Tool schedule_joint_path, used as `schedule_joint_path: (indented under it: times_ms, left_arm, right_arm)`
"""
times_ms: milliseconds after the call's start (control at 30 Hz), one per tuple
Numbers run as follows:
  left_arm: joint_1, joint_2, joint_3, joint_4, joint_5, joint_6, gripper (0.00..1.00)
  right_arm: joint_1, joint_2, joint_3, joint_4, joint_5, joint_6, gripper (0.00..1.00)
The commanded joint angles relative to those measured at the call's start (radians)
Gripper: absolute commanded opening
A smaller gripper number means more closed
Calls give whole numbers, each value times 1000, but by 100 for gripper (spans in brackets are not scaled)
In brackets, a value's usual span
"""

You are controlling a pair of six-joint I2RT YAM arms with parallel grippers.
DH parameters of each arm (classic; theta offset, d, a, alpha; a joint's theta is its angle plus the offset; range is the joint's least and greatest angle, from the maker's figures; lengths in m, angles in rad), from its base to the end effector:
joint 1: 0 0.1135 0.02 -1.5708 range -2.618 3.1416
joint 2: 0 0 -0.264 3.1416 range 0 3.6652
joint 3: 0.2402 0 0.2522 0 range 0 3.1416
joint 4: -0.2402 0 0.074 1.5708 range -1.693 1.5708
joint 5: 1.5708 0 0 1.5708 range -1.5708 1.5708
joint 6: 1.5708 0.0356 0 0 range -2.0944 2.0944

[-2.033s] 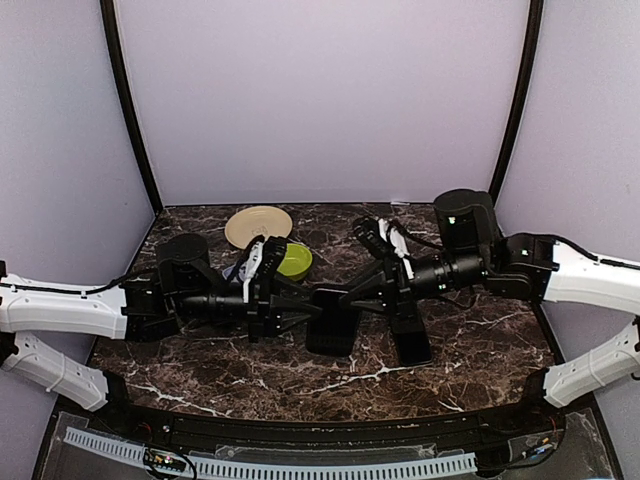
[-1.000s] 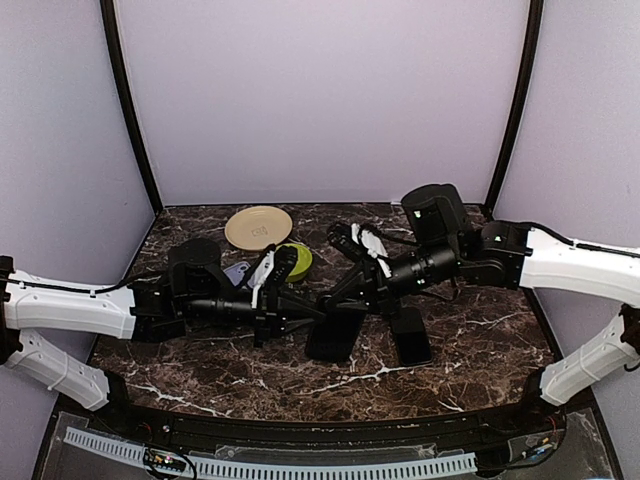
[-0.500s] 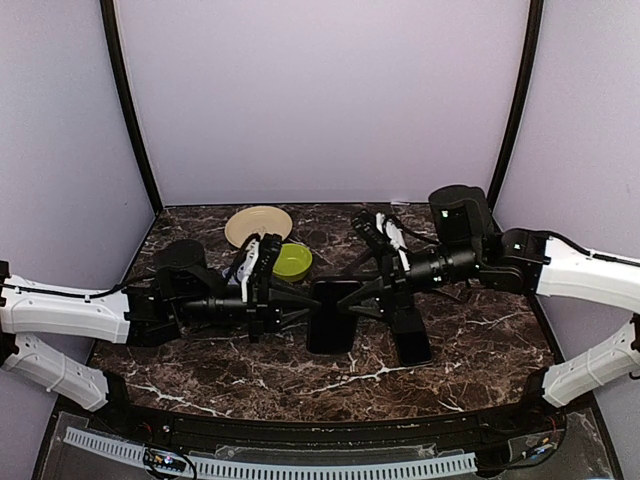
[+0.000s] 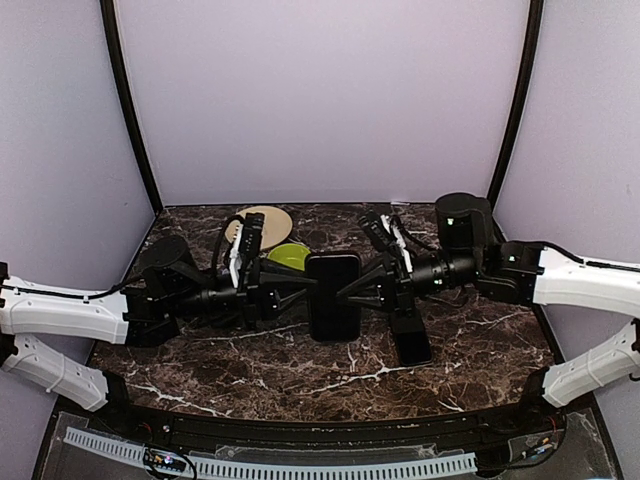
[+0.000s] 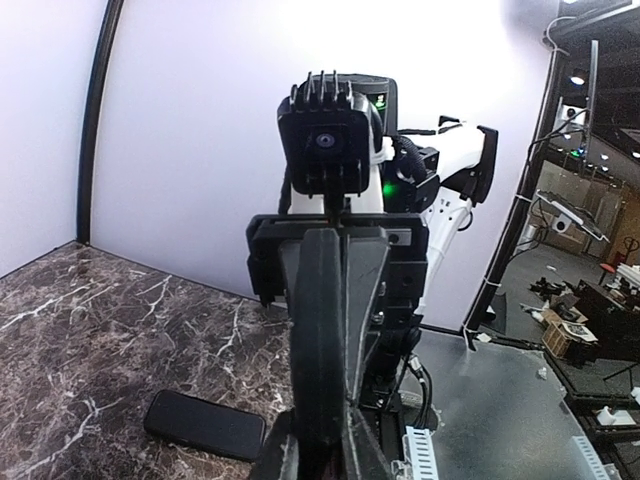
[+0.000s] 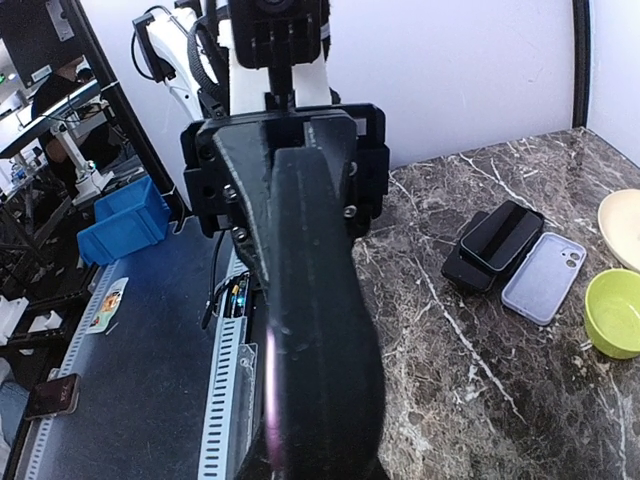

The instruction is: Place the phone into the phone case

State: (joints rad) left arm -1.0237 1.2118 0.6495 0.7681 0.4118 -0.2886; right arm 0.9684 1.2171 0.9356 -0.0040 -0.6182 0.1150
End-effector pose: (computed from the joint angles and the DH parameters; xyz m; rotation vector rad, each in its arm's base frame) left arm 0.1287 -0.2387 0.3026 0.8857 1.2430 -1.3542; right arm 0.1413 0.2419 0.3217 -1.2393 1.5923 1.2945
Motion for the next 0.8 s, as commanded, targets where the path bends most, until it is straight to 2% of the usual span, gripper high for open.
schedule_joint_path:
  times_ms: [0,33,67,133,233,367,533,667,767]
  left_arm:
    - [6,-19,40,-97,-186,24,46]
    - [8,-17,50,-206,-271,32,63]
    - [13,-16,70,-255,-319,47,68]
    - [29,-13,95,-397,-505,57,78]
    - [68,6,128,-605,-635,34,80]
    - [128,57,167,-742,-689,-49,80]
    - [137,109,196,-762,-615,-67,81]
    - [140,125,204,-792,-597,-66,82]
    - [145,126,202,-809,-616,-66,83]
  right_arm:
    - [-91,-7,50,-133,58,34,0]
    - [-127,-2,65,-192,51,35,0]
    - [-177,8,79,-254,39,36,0]
    - [-252,43,100,-368,27,48,0]
    - [-339,130,121,-475,20,84,0]
    - [-364,300,156,-439,-26,158,0]
    - [-363,503,238,-355,-142,212,0]
    - [-366,653,297,-437,-72,170,1]
    - [-366,718,327,-480,21,165,10]
